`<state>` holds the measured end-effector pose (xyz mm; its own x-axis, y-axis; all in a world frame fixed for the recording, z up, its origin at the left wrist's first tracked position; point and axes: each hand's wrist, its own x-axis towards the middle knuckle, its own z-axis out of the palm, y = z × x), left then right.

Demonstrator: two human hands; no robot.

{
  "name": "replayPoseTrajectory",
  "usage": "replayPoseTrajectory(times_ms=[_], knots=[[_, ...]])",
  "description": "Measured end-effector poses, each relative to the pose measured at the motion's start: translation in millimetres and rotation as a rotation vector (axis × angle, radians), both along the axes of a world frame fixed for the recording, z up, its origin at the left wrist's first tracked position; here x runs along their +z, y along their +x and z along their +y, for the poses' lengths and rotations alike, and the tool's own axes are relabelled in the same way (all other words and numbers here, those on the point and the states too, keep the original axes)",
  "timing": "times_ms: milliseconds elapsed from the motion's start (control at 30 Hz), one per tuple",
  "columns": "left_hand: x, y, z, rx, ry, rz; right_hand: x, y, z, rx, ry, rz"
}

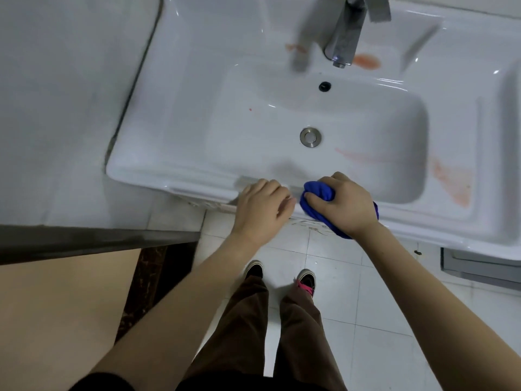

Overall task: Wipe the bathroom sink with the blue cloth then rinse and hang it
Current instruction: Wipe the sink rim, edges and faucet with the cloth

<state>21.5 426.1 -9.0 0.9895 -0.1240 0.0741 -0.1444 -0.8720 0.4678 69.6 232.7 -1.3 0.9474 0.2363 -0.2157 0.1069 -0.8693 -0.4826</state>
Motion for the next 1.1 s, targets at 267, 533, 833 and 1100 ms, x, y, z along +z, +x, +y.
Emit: replayPoseTrajectory(times_ms=[267, 533, 833, 1100], knots=[[-22.4, -4.0, -5.1, 0.087, 0.076, -0.093, 15.8, -11.0, -133.3, -0.150, -0.137, 0.024], [-20.0, -3.4, -16.8, 0.223, 0.028, -0.027, 6.1, -7.3, -32.3, 0.036, -0.056, -0.015], [-19.0, 1.0, -16.0, 0.216, 0.002, 0.019, 14.5, -5.4, -177.5, -0.021, -0.062, 0.063], [-19.0, 1.5, -16.3, 0.203, 0.025, 0.047, 12.3, -10.1, -159.3, -0.088, -0.106, -0.016]])
